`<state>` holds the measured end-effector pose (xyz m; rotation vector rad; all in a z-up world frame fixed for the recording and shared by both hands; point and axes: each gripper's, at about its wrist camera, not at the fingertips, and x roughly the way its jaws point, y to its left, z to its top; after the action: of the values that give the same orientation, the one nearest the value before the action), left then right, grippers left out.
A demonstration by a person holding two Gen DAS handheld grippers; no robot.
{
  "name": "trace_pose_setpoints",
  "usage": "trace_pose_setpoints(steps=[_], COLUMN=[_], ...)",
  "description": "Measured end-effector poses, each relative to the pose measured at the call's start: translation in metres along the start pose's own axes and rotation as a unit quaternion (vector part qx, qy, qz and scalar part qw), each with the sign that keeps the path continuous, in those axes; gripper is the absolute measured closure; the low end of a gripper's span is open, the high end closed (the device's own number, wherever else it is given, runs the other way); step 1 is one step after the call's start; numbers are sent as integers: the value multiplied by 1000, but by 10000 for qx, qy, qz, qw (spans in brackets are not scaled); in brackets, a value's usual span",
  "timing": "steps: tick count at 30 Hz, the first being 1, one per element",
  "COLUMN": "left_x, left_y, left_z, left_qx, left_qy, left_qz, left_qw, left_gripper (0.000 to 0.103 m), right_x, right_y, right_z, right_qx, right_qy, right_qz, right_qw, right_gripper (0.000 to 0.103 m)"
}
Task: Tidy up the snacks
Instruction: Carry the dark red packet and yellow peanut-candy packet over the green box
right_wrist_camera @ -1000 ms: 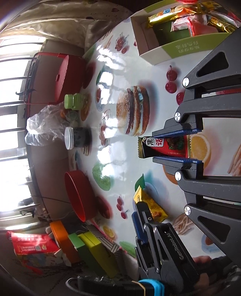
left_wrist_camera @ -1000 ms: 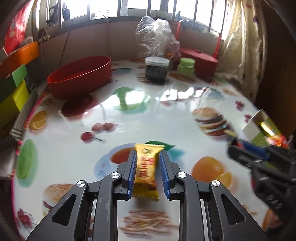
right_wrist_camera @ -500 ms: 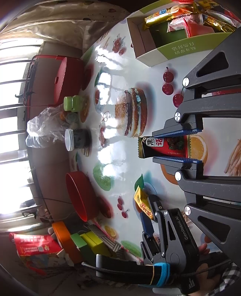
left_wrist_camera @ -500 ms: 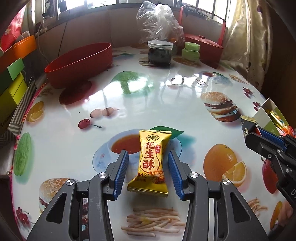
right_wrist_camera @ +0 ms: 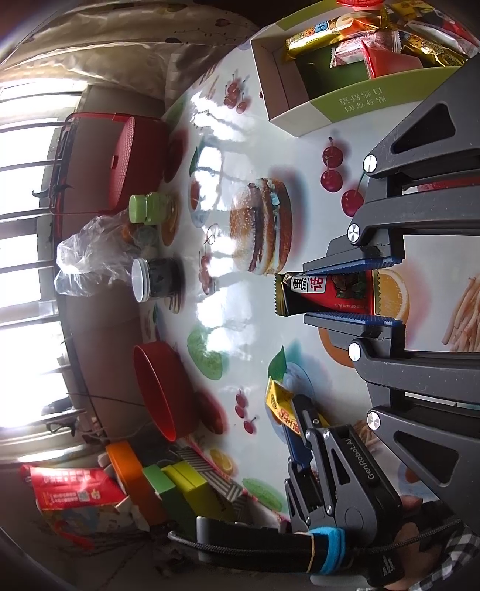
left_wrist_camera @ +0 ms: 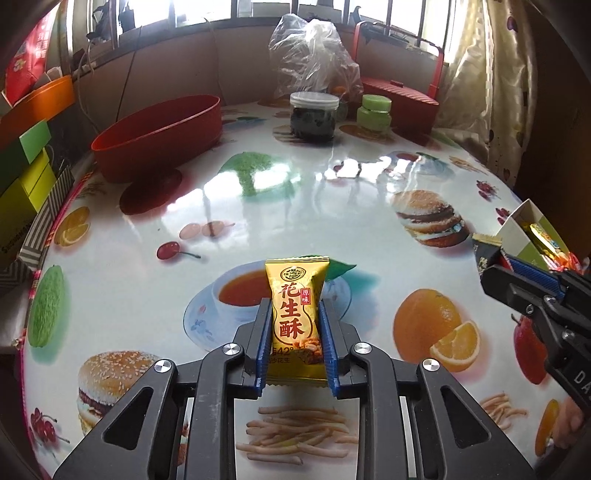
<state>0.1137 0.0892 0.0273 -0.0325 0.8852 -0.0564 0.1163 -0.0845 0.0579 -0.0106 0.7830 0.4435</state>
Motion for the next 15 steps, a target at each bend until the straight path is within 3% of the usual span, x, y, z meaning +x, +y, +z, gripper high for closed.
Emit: trace_pose_setpoints(steps=[15], left_x=[-29], left_y=[-37], left_z=[15], left_qx=[293], left_qy=[-352], left_qz=[-289], left_qw=[9985], left_gripper=[78], right_x=[-28], right_y=[-17], right_z=[-4], right_qx=[148], right_qy=[-224], right_qz=[-154], right_qw=[9995], right_gripper=[85])
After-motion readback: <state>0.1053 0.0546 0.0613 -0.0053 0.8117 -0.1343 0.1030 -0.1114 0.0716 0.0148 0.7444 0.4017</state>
